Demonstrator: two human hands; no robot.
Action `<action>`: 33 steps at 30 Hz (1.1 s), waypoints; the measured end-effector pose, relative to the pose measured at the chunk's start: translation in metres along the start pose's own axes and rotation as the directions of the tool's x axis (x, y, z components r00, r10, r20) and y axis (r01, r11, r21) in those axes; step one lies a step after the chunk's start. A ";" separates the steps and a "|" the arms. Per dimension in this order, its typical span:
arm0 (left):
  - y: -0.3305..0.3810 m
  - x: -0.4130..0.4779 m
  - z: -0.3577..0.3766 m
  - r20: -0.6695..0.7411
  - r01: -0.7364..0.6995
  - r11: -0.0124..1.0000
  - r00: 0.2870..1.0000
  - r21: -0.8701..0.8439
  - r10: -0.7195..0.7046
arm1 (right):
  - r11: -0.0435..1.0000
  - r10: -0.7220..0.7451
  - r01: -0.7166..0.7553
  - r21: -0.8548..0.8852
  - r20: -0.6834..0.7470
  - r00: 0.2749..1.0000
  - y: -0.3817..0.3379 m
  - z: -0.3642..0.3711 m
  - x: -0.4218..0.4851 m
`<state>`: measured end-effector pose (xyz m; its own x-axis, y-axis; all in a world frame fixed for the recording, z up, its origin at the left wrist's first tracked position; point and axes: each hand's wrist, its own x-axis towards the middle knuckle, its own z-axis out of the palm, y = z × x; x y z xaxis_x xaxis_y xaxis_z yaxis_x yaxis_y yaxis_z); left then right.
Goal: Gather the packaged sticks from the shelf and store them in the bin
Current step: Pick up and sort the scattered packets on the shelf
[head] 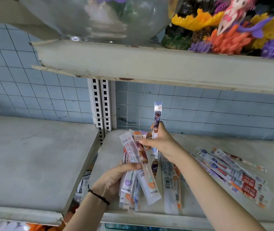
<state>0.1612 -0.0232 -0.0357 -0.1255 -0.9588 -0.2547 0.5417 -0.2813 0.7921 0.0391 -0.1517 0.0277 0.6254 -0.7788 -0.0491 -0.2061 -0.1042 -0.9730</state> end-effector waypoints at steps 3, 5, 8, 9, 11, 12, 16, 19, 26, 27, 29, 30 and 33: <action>0.001 0.000 0.000 -0.031 -0.027 0.999 0.999 -0.043 0.026 | 0.995 0.027 -0.029 0.091 0.024 0.999 0.003 0.001 -0.001; 0.001 0.000 -0.001 -0.033 -0.053 0.996 0.998 -0.068 0.050 | 0.978 0.105 -0.112 0.177 0.046 0.993 0.001 0.002 -0.003; 0.000 0.001 -0.003 -0.037 -0.075 0.995 0.997 -0.070 0.072 | 0.910 0.129 -0.127 0.394 0.023 0.991 0.001 0.000 -0.004; -0.001 0.002 -0.004 -0.033 -0.074 0.995 0.997 -0.062 0.072 | 0.893 0.105 -0.107 0.437 0.028 0.994 0.005 -0.001 -0.003; -0.001 0.003 -0.004 -0.039 -0.067 0.996 0.997 -0.057 0.065 | 0.933 0.115 -0.096 0.347 -0.036 0.993 0.008 0.005 -0.005; -0.001 0.004 -0.003 -0.056 -0.069 0.996 0.996 -0.062 0.065 | 0.945 0.118 -0.095 0.313 -0.055 0.991 0.009 0.009 -0.006; 0.000 0.006 -0.004 -0.131 -0.092 0.990 0.988 -0.111 0.077 | 0.958 0.122 -0.092 0.270 -0.094 0.988 0.006 0.029 -0.003; 0.000 0.003 -0.004 -0.157 -0.117 0.988 0.982 -0.097 0.101 | 0.946 0.125 -0.075 0.317 -0.140 0.982 0.006 0.033 -0.002; 0.000 0.005 -0.009 -0.216 -0.205 0.968 0.961 -0.141 0.172 | 0.945 0.060 -0.055 0.324 -0.005 0.998 0.005 0.011 -0.017; -0.001 0.005 -0.009 -0.208 -0.205 0.968 0.963 -0.146 0.173 | 0.942 0.072 -0.081 0.327 0.037 0.997 0.006 0.009 -0.018; -0.001 0.005 -0.008 -0.195 -0.210 0.967 0.964 -0.147 0.180 | 0.956 0.088 -0.106 0.274 0.078 0.993 0.009 0.008 -0.022; -0.001 0.006 -0.008 -0.187 -0.215 0.966 0.964 -0.145 0.187 | 0.963 0.095 -0.112 0.245 0.081 0.992 0.010 0.009 -0.024; -0.001 0.006 -0.006 -0.178 -0.225 0.967 0.963 -0.120 0.202 | 0.977 0.124 -0.134 0.167 0.070 0.990 0.015 0.017 -0.030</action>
<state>0.1651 -0.0283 -0.0409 0.1366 -0.9733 -0.1843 0.6519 -0.0518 0.7565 0.0297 -0.1191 0.0110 0.6460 -0.7406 -0.1850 -0.1595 0.1061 -0.9815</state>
